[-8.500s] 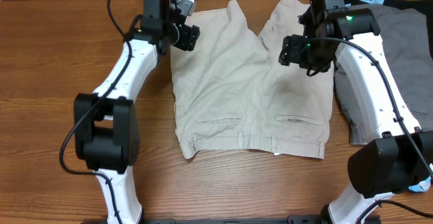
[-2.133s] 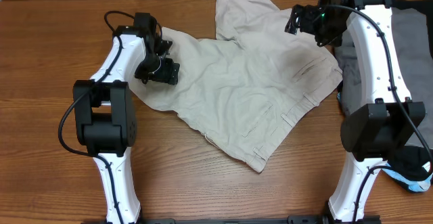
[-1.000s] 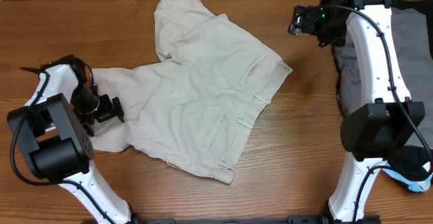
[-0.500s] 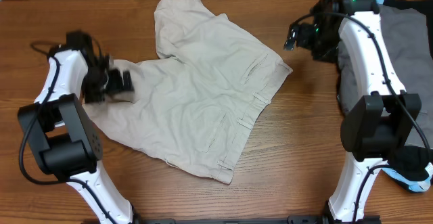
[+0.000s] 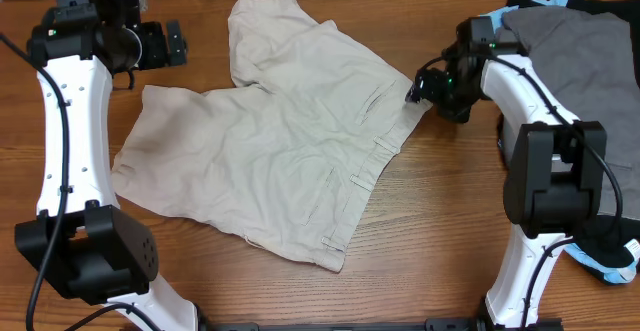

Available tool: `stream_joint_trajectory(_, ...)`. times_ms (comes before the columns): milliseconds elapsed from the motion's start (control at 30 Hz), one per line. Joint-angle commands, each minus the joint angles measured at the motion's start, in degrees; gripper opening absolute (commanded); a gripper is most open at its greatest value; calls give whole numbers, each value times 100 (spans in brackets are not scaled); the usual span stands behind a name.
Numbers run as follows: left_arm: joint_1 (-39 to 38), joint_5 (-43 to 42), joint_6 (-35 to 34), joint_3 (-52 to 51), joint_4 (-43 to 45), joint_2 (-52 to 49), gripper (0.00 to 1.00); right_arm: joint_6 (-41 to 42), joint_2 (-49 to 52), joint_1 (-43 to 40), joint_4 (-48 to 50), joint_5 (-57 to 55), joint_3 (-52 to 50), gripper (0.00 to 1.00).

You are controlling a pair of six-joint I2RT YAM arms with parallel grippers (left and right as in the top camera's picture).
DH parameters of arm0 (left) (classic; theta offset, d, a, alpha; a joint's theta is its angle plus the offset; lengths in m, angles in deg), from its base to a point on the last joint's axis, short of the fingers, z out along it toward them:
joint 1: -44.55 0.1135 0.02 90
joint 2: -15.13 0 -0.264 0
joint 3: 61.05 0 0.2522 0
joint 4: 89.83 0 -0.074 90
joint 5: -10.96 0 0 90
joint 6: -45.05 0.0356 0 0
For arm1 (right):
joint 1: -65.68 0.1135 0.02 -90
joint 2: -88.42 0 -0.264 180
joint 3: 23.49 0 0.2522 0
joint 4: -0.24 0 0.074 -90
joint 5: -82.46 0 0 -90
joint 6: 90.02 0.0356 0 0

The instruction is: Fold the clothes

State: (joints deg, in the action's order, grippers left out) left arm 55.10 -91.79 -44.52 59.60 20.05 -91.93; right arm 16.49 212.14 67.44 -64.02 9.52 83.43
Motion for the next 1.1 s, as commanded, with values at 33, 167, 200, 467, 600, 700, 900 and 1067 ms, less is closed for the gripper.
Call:
stream_joint_trajectory(33, -162, -87, 136, 63, -17, 33, 100, 138, -15, 24, 461, 55, -411, 75)
stream_joint_trajectory(167, -358, -85, 361, 63, -13, 33, 100, 203, -15, 76, 922, 59, -748, 61)
stream_joint_trajectory(200, -409, -79, 404, 63, -13, 33, 100, 203, -15, 87, 1005, 61, -815, 58)
stream_joint_trajectory(467, -802, 2, 481, 61, -11, 24, 100, 481, -15, 192, 1668, -494, -1025, 4)
stream_joint_trajectory(600, -968, 155, 520, 59, 13, 20, 100, 503, -15, 20, 2059, -525, -861, 4)
stream_joint_trajectory(700, -1058, 177, 562, 59, 13, -15, 100, 496, -15, -216, 2085, -546, -483, 4)
stream_joint_trajectory(900, -1211, 175, 562, 48, 22, -278, 100, 476, -15, -719, 2192, -605, 382, 4)
stream_joint_trajectory(1067, -1342, 168, 588, 48, 361, -688, 100, 151, -15, -796, 2205, -584, 592, 59)
